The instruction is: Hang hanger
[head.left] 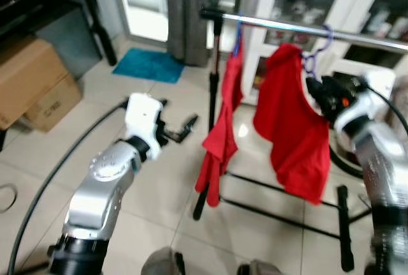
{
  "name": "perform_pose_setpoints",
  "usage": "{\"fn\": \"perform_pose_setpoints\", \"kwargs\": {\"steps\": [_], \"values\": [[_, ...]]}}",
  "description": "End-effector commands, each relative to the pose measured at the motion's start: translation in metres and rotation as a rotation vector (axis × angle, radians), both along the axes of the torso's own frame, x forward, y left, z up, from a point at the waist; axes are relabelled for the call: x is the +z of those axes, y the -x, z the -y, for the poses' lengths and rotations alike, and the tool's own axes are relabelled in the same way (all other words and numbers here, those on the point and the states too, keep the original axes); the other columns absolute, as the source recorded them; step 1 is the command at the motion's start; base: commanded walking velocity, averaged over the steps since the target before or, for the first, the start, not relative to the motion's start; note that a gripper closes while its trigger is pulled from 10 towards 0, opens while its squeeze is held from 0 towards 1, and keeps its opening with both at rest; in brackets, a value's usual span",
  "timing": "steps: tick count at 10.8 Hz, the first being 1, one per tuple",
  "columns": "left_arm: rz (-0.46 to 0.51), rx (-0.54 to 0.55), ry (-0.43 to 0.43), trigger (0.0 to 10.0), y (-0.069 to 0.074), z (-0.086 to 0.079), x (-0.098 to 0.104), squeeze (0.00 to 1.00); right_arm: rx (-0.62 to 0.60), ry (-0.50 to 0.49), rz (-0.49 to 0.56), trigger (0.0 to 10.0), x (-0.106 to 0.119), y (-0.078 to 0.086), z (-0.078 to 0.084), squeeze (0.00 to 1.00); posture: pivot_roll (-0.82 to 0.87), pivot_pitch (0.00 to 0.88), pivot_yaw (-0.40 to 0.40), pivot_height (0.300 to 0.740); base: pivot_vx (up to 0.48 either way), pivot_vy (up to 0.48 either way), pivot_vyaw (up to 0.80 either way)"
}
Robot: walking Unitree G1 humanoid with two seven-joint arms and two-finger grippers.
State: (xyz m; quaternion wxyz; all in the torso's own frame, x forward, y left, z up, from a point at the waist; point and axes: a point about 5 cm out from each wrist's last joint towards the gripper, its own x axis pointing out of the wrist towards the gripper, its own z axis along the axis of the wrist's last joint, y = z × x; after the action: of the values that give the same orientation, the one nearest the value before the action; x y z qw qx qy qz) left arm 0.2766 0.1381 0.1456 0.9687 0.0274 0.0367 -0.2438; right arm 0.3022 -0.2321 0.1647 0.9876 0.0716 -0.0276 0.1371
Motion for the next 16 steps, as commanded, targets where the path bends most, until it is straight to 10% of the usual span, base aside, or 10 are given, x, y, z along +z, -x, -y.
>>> {"fn": "perform_pose_setpoints", "kwargs": {"steps": [1,6,8,9,16], "values": [[0.027,0.033,-0.016,10.0,-0.001,-0.002,0.004,0.00,0.000,-0.002,0.018,10.0,0.000,0.008,-0.012,1.00,-0.02,0.000,0.026,0.740,0.000,-0.356,0.00],[0.005,0.079,-0.020,10.0,-0.002,0.001,-0.006,0.00,-0.118,-0.001,-0.083,10.0,-0.034,0.051,-0.041,1.00,-0.02,0.000,0.010,0.740,0.000,-0.192,0.00],[0.029,0.085,0.008,10.0,-0.002,0.001,-0.002,0.06,-0.176,0.020,-0.063,10.0,-0.033,0.048,-0.038,1.00,-0.01,0.000,0.000,0.740,0.000,0.000,0.00],[0.036,0.086,0.017,10.0,-0.003,0.001,0.000,0.24,-0.184,0.056,-0.051,10.0,-0.031,0.046,-0.037,1.00,-0.01,0.000,-0.002,0.740,0.337,0.000,0.80],[0.043,-0.001,-0.008,10.0,-0.005,0.008,0.001,0.18,-0.273,0.162,-0.012,10.0,-0.005,0.028,-0.016,1.00,-0.01,0.000,0.001,0.740,0.291,0.000,0.11]]}}
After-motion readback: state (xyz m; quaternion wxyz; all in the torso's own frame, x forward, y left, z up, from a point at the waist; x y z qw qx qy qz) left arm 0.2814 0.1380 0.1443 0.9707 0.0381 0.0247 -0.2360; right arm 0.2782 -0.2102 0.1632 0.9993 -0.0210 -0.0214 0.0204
